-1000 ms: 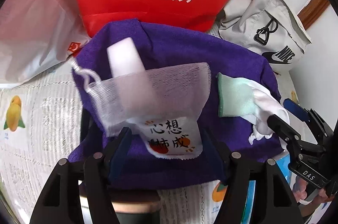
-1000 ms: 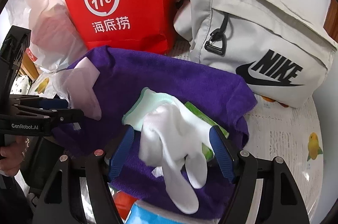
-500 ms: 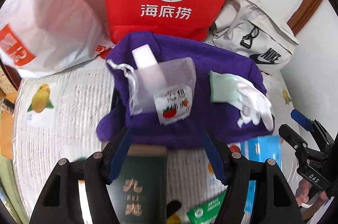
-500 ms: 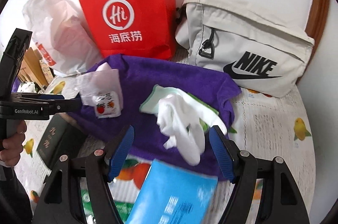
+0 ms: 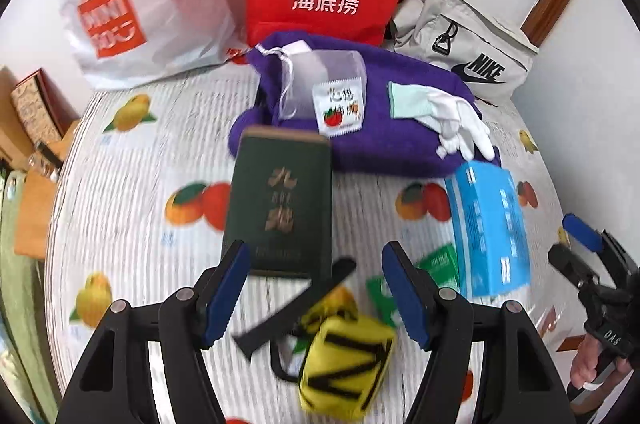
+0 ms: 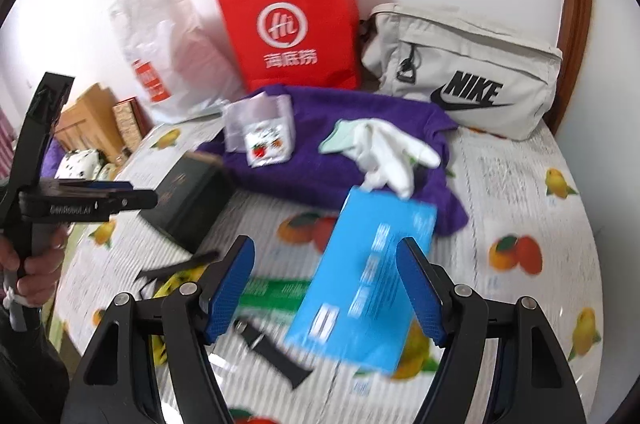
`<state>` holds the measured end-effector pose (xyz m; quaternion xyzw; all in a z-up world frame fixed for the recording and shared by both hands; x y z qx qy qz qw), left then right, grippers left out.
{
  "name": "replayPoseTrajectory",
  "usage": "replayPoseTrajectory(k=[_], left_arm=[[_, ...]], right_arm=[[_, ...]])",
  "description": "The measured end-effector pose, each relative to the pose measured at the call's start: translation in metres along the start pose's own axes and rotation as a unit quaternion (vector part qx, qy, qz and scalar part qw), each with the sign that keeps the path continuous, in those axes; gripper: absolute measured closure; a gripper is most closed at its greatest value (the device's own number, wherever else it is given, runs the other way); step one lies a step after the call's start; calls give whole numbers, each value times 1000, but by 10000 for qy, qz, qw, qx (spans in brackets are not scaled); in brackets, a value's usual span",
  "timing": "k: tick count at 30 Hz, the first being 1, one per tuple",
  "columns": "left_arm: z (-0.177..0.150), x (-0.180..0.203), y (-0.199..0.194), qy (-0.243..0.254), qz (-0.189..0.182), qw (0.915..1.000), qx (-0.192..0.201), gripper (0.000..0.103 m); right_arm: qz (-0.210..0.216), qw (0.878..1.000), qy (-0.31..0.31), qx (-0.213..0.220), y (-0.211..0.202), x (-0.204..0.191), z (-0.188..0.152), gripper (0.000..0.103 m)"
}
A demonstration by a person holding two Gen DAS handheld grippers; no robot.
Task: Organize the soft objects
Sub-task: 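Move both grippers back toward the yellow bag and black scraper on the bed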
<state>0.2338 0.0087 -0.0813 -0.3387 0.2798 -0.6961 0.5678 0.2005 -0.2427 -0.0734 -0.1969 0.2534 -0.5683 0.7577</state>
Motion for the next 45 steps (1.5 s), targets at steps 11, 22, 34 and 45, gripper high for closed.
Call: replayPoseTrajectory(k=[11,22,34,45], left_arm=[[-59,-23,-7,-344,168,9993,-27,36],[-73,-27,31,245,324,9992,-51,37],[-73,-17,71,1099,-93,9932,-382,36],[-74,-12,63,1157,-319,9921,-352,82]], right_arm=[[439,9987,-214,-171,-27,-24,-69,37],[325,9974,-305,-558,-12,-26,-106,41],[277,9960,-193,-828,15,-20,-111,41],[289,9962,-161,-810,20,-20,-114,41]])
Point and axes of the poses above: each gripper's, at about its wrist camera, not at the fingertips, and y roughly the way its jaws point, x to its right, z to its top, the point moved 1 cm from there along y, roughly the way its jaws point, and after that the axes turned 11 degrees about x, right-handed, at the moved point
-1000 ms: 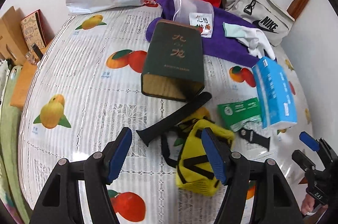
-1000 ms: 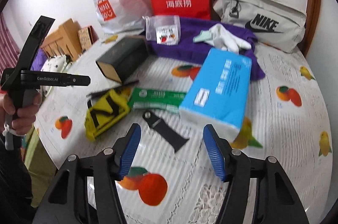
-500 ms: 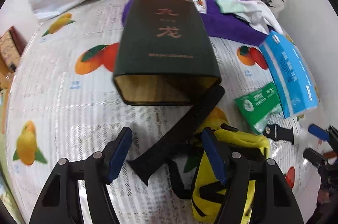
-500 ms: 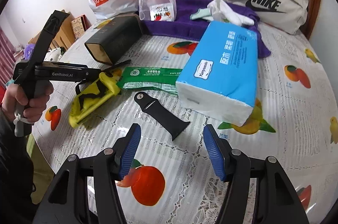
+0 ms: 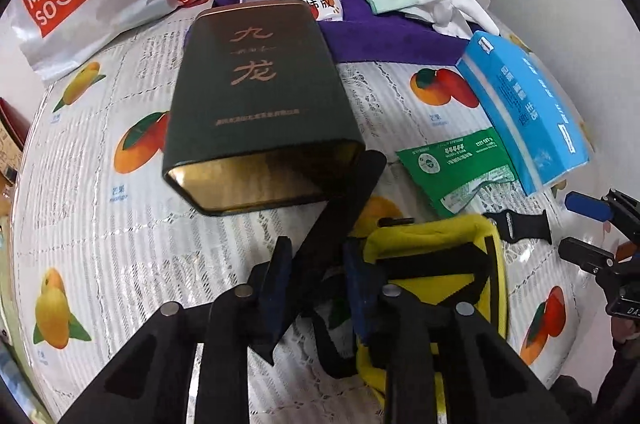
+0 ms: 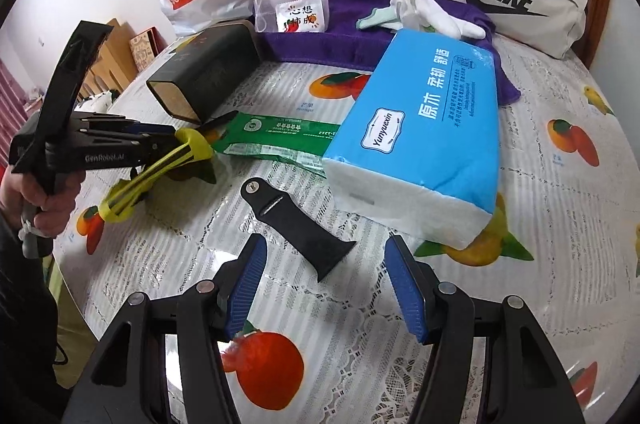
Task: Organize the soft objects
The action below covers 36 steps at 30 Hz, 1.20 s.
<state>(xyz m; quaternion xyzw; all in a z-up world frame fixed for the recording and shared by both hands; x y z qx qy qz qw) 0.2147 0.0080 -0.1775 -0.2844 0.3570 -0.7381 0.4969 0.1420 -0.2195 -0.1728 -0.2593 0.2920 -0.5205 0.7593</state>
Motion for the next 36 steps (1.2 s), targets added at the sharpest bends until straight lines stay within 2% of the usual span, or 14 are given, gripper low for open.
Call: replayPoseTrajectory(k=[3,14,19,28,33,36], left_arm=[[-2,-1,-9,59,43,10000,15,89],[11,1,-3,336,220,9992,18,89],[14,5,4,521,90,9986,-63,89],[9,6,5,239,-203,9995,-13,98],[2,3,-20,122,-217,9996,97,99],[-7,-3,-28,36,-95,9999,72,99]], right_arm=[[20,10000,-16,17,-3,0,-3,41],[73,10000,0,56,-5,-3,-2,41],[82,10000,-19,-5,1,-4,-1,41],[135,9998,-135,-13,8,-7,1,41],[119,9996,-253,25,16,-10,2,41],[173,9993,-332,25,22,-14,2,41]])
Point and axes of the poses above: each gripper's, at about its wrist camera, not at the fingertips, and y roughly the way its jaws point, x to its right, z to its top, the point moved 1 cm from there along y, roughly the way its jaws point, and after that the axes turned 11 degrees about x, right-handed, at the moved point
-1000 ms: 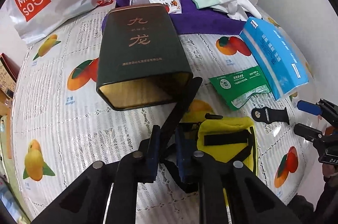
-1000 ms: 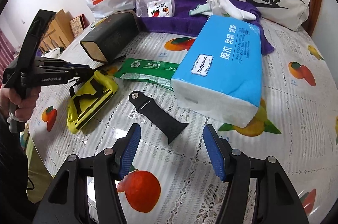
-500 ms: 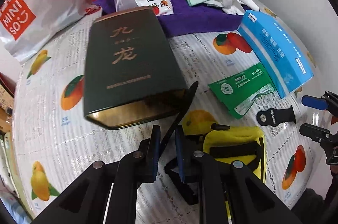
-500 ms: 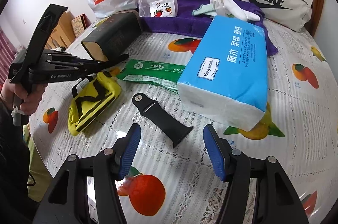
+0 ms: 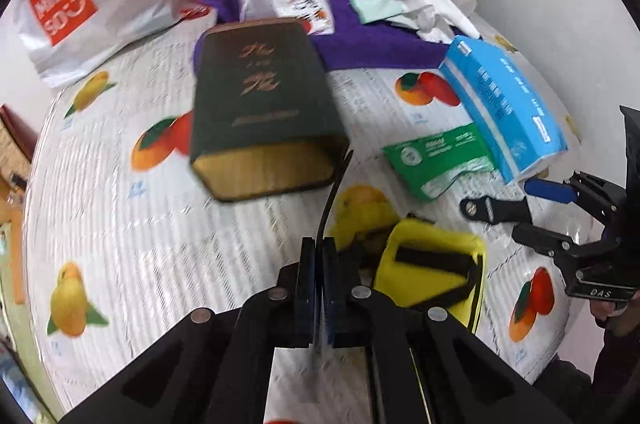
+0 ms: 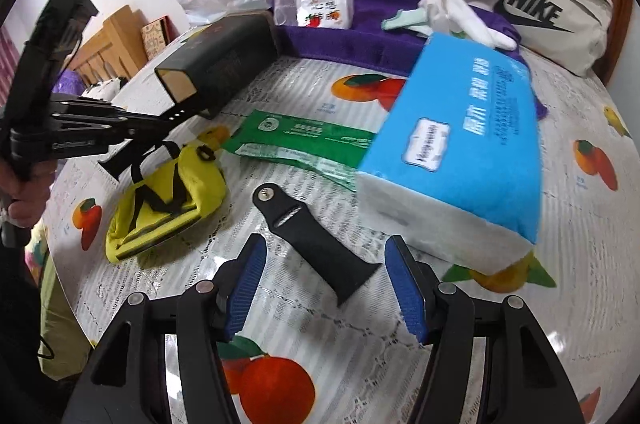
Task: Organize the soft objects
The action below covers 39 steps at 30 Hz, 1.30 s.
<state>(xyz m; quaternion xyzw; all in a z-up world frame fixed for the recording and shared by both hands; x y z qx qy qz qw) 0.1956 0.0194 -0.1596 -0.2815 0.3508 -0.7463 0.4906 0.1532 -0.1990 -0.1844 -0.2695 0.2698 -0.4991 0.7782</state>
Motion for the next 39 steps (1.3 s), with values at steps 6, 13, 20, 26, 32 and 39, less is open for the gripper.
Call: replayPoseTrajectory(k=[6,13,20,26,32,39], left_arm=[[-12,-10,-4,-269,109,9996,-56,99],[-16,-9,1,-377,62,9992,-91,99],[-15,-10,0,-419,31,9991,-68,99],[-18,-14,2,-515,63,9986,-90,99],[-23,-14,2,-610,26,9981,-106,99],[-22,-15,6,-774,38,9970,-41,99]], right_arm=[[-130,9989,-444,73,14,-12,-3,41],[37,9987,-482,-172,7,-17,-5,72],[100,9977,-633,-240,10,-19,-1,60],[124,9953,-938,-203,14,-33,-5,82],[-92,9957,-826,-402,5,-35,-13,79],[-80,9971,-750,-137,10,-37,-13,80]])
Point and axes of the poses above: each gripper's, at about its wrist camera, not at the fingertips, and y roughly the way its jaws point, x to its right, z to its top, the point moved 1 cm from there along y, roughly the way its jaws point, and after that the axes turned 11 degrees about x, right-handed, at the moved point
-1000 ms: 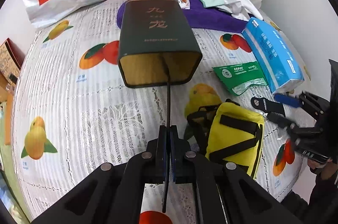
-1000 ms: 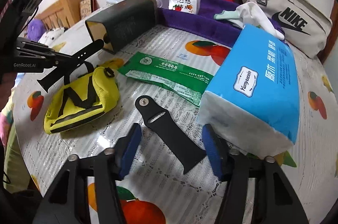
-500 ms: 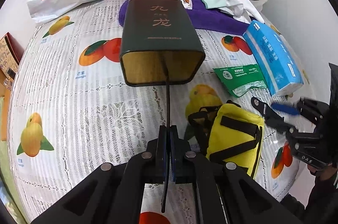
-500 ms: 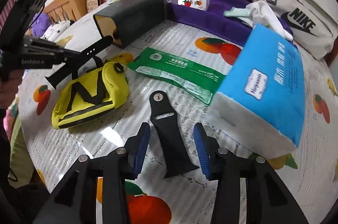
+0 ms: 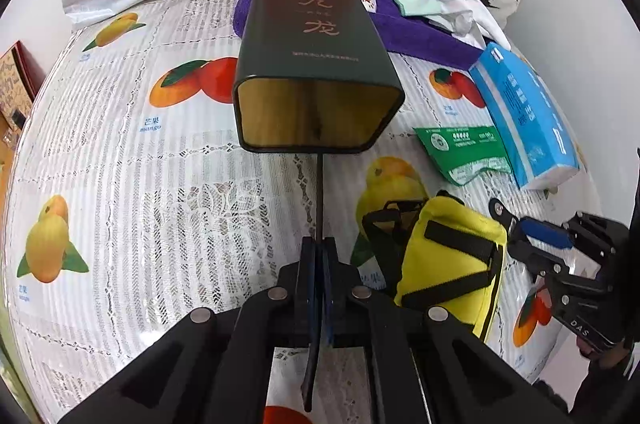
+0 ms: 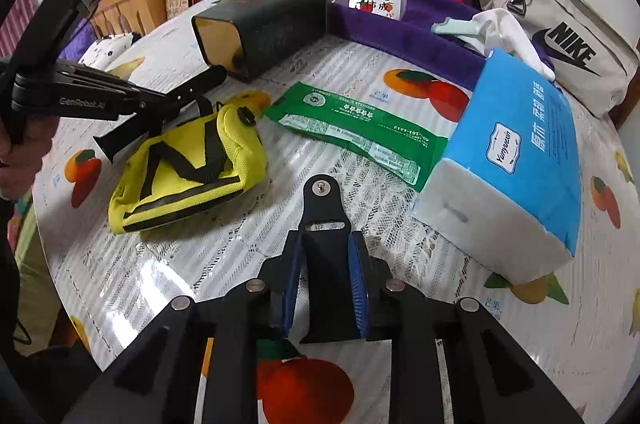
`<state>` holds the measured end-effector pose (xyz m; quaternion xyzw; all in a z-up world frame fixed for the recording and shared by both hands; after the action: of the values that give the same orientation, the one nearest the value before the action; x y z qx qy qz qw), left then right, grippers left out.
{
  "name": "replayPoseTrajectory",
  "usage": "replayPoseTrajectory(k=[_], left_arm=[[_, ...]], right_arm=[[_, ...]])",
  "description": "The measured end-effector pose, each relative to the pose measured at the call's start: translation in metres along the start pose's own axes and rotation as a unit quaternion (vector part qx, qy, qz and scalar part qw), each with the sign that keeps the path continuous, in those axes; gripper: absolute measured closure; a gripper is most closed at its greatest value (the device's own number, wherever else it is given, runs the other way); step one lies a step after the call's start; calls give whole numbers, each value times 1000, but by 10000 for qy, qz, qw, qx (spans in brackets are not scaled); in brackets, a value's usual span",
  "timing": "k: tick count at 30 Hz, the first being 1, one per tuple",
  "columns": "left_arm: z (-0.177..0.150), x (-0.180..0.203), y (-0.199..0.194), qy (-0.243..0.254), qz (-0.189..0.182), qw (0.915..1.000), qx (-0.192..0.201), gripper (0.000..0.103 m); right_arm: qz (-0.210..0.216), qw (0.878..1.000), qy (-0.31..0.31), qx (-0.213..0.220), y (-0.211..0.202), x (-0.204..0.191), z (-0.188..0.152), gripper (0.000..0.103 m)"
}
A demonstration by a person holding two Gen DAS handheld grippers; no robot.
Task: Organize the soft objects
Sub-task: 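Carry the black scraper with the right gripper over the purple towel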
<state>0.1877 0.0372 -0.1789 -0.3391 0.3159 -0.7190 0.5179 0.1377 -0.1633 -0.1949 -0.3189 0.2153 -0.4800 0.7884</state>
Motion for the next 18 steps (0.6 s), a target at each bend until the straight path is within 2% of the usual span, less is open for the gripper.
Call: replayPoseTrajectory(k=[2,13,18], left_arm=[[-2,2,-1,70,18,10000,47,99],[-23,-2,-20,-340,66,9993,129,99],[-28,-1,-30,-469,84,9986,230,99]], right_arm=[[7,10000,63,-2,-3,1,-1,81],[-460,9974,520,-180,-33,26,-27,81],[-541,9964,625,-186,-42,31,-31,81]])
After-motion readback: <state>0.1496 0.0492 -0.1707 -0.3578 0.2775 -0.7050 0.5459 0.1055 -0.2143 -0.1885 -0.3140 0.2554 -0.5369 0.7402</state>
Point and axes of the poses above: each gripper's, at about its wrist camera, not at the fingertips, and y roughly the way its jaws point, x to its right, z to its top, the point moved 1 cm from there along y, roughly the way its jaws point, and after that the axes turned 11 degrees about x, right-handed, at the moved point
